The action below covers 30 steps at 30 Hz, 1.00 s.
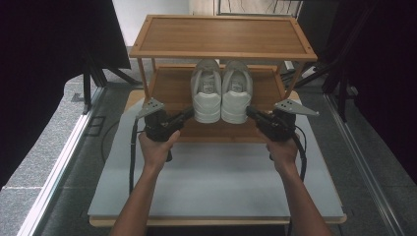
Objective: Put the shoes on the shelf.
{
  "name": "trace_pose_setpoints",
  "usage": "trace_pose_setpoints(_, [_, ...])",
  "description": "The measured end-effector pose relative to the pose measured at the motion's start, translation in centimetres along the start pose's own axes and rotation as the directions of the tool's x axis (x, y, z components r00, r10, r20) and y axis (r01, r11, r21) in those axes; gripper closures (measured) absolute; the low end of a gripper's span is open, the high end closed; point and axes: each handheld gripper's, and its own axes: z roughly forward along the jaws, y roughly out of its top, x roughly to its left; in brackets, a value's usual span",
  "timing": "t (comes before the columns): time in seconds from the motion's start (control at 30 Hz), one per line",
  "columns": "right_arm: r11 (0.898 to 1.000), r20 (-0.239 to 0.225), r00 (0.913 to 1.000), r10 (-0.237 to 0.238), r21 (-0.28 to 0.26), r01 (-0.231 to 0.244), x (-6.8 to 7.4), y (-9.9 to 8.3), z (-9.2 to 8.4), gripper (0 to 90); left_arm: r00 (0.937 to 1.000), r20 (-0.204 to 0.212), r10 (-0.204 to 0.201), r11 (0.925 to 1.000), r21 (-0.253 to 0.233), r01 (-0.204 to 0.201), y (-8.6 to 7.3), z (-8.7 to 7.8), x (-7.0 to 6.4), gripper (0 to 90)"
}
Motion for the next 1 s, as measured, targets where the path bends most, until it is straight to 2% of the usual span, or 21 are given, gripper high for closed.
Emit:
trace_pose_setpoints(0.13, [1.000,-0.042,0.9991,0.004,0.002,-0.004,0.3,-0.2,-0.2,89.8,0.9998,0.021,0.009,0.9998,0.017,-0.009,-0.1,0.6,-0.6,88.1])
trace_pose_setpoints(0.33, [1.000,-0.071,0.9974,-0.007,0.008,0.007,1.0,-0.5,0.2,89.8,0.9997,0.023,0.009,0.9996,0.028,-0.010,-0.2,1.3,-0.8,87.7])
trace_pose_setpoints(0.4, [1.000,-0.069,0.9974,-0.019,0.007,0.020,1.2,-0.4,0.3,89.9,0.9997,0.022,0.010,0.9997,0.024,-0.011,-0.1,1.3,-0.8,87.8])
trace_pose_setpoints(0.53, [1.000,-0.070,0.9975,-0.014,0.001,0.014,1.1,-0.4,0.3,89.9,0.9998,0.018,0.004,0.9998,0.019,-0.004,-0.1,1.4,-0.8,88.3])
trace_pose_setpoints(0.7, [1.000,-0.052,0.9985,-0.018,-0.016,0.017,1.2,-0.3,0.4,89.9,0.9999,-0.010,0.014,0.9999,0.004,-0.014,-0.1,1.6,-1.0,88.4])
trace_pose_setpoints(0.73, [1.000,-0.054,0.9984,-0.019,-0.020,0.018,1.2,-0.3,0.4,89.9,0.9998,-0.018,0.002,1.0000,-0.009,-0.002,0.0,1.7,-0.9,88.6])
trace_pose_setpoints(1.0, [1.000,-0.043,0.9988,-0.021,-0.021,0.020,0.8,-0.1,0.9,89.9,0.9998,-0.018,-0.009,0.9999,-0.009,0.009,0.3,2.2,-0.6,88.3])
